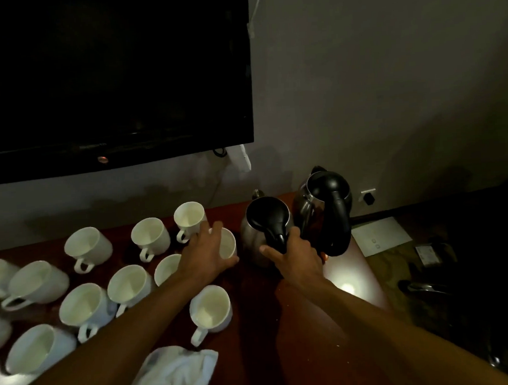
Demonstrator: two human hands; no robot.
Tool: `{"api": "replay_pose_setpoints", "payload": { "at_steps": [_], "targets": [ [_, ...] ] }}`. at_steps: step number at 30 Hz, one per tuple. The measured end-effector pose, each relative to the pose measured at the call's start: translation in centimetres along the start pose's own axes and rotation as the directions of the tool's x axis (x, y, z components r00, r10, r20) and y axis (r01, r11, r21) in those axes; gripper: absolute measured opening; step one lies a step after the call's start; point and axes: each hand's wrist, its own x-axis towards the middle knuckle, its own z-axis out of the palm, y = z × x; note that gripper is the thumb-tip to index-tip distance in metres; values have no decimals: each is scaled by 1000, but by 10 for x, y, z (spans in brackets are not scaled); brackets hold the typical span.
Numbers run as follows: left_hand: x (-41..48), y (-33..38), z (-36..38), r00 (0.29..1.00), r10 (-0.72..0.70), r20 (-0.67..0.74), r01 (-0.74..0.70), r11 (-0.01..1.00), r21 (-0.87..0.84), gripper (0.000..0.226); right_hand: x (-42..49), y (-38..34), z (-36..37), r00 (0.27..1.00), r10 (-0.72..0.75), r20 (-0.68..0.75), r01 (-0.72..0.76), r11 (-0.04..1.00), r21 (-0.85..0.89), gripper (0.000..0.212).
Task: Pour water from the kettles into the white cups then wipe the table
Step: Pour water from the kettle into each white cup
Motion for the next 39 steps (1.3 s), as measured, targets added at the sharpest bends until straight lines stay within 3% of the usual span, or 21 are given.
{"api": "replay_pose_setpoints", "payload": {
  "at_steps": [11,17,26,32,36,39],
  "targets": [
    [-58,46,-4,998,22,-53,-24,999,-36,79,-58,48,-26,997,-51,57,54,997,-55,57],
    [-92,65,10,1000,29,-2,-29,999,-16,87,-91,76,-32,996,-40,80,38,999,31,63],
    [-160,82,49,998,29,52,-28,999,-18,92,-149,113,-43,998,13,64,-13,1000,1,57],
    [-192,79,95,991,-4,132,5,1000,-5,101,-178,161,-48,995,-78,59,78,997,7,69],
    [-200,79,114,982,-26,190,29,1000,-13,105,-193,170,-60,989,-117,89,113,992,49,51],
    [-200,82,121,985,-33,171,37,999,-20,105,-196,174,-65,974,-174,142,143,968,208,42]
  ]
}}
